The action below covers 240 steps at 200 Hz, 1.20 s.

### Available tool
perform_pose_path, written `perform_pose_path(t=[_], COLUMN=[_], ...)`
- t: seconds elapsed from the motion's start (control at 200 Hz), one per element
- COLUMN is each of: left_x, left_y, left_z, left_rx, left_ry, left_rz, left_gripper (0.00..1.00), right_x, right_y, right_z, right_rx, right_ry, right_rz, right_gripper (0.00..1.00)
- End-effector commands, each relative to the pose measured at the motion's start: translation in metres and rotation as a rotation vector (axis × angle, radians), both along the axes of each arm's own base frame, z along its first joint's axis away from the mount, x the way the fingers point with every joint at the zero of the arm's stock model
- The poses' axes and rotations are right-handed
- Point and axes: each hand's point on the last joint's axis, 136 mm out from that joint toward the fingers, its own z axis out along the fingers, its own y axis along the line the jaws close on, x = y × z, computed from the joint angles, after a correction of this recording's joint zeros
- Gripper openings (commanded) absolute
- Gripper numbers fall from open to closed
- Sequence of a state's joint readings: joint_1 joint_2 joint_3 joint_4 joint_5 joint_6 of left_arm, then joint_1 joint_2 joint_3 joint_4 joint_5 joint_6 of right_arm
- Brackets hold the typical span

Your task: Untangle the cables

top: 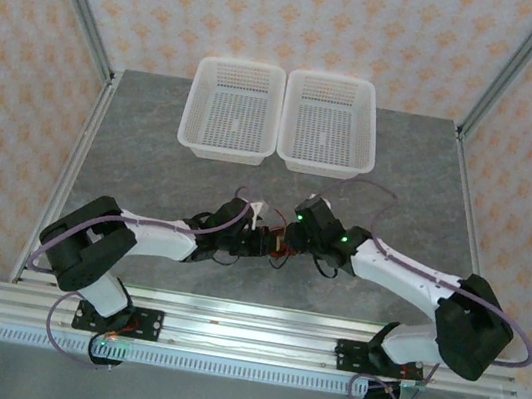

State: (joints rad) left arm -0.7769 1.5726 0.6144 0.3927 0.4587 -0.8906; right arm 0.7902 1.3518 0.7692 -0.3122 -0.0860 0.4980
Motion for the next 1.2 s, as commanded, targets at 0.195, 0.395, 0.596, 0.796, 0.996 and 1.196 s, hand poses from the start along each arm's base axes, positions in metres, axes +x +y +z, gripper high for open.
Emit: perform_pose_path(t=[0.195,0.395,0.596,0.796,0.996,1.196], left_x=[0.009,0.009,0.009,0.009,0.008,0.007], left_y=[-0.003,-0.001,0.0,-0.001,-0.001,0.0], left_z=[0.011,0.007,0.004,0.005,0.007,0.008], left_rx=[-0.037,-0.026,-0.018,-0.025,-0.033,-0.039], left_ry=[-0.034,-0.029,-0.026,-0.029,-0.032,-0.035], left_rz=[0.026,0.032,0.037,0.034,0.032,0.032], left_gripper=[0.0,0.0,0.0,0.0,0.0,0.0], right_x=[-0.002,-0.004,-0.008,-0.011,-0.01,-0.004], right_y=[0.007,0.007,0.003,0.008,0.019,0.008], right_z=[-0.014,0.003,0.021,0.009,-0.007,-0.027], right_rx=[0.024,0.03,0.054,0.059,0.042,-0.048], right_ry=[0.02,0.004,-0.012,0.012,0.035,0.043], right_rz=[0.002,0.004,-0.009,-0.009,0.005,-0.056], right_gripper=[0.44,0.47,0.47,0.46,0.44,0.34])
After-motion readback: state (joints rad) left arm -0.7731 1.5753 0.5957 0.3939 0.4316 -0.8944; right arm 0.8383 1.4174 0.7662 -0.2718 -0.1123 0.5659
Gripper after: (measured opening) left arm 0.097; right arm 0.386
